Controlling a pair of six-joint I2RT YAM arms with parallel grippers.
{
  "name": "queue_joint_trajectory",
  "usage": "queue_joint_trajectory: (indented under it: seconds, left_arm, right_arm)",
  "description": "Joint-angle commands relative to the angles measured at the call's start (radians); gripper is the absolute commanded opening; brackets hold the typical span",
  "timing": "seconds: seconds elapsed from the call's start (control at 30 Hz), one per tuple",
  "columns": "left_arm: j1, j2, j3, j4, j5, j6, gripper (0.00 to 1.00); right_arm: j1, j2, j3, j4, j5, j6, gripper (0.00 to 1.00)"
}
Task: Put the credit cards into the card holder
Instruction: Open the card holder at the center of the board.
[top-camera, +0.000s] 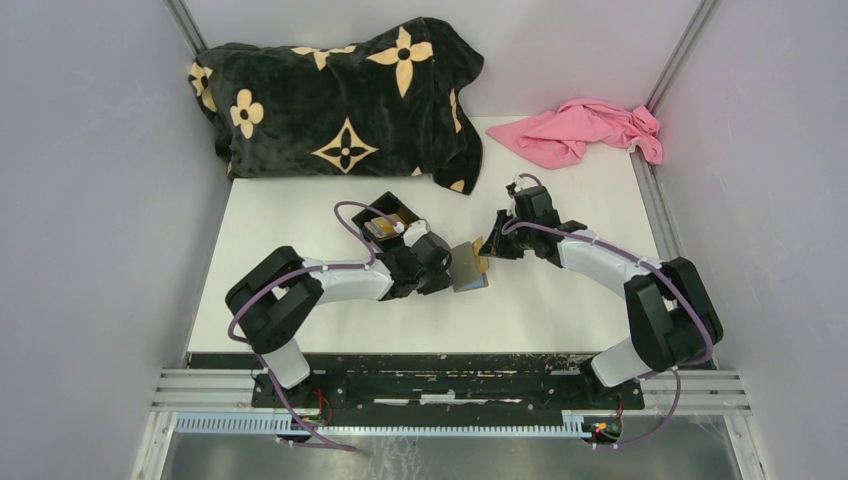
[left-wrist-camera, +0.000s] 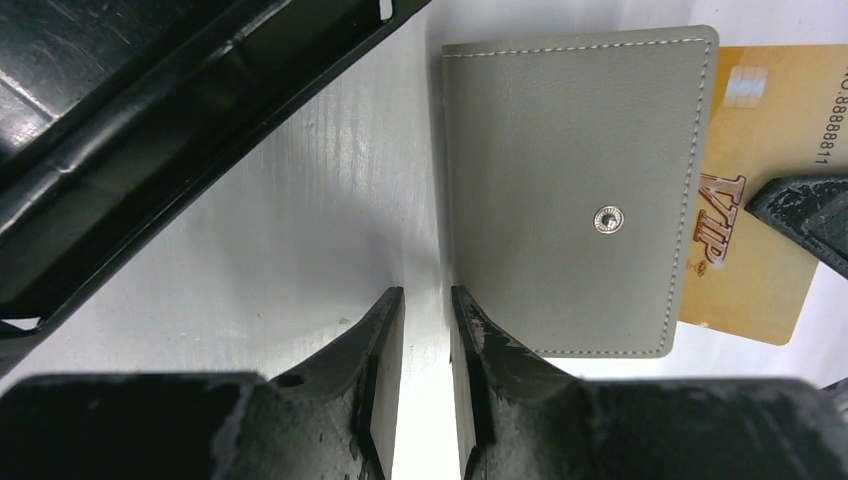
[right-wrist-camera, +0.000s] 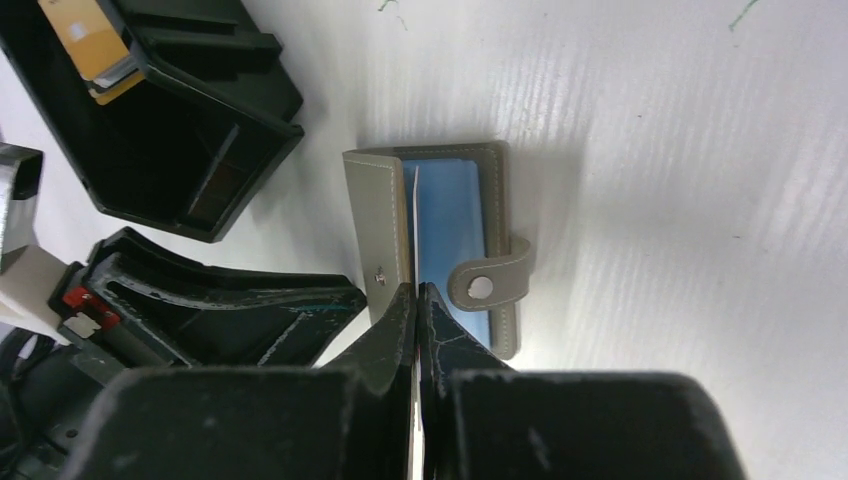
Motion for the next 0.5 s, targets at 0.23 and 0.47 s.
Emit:
queue_joint_trajectory:
  seconds: [0.23, 0.47]
  left_arm:
    - [-0.007, 0.007, -0.050, 0.022, 0.045, 0.042, 0.32]
    - [-0.006, 0.017, -0.066, 0.092, 0.095, 0.060, 0.31]
  right_arm:
    - [-0.001, 0.025, 0.004, 0.118, -0.071, 0.079, 0.01]
    - [0.005, 0.023, 0.006, 0.129, -0.077, 0.085, 0.01]
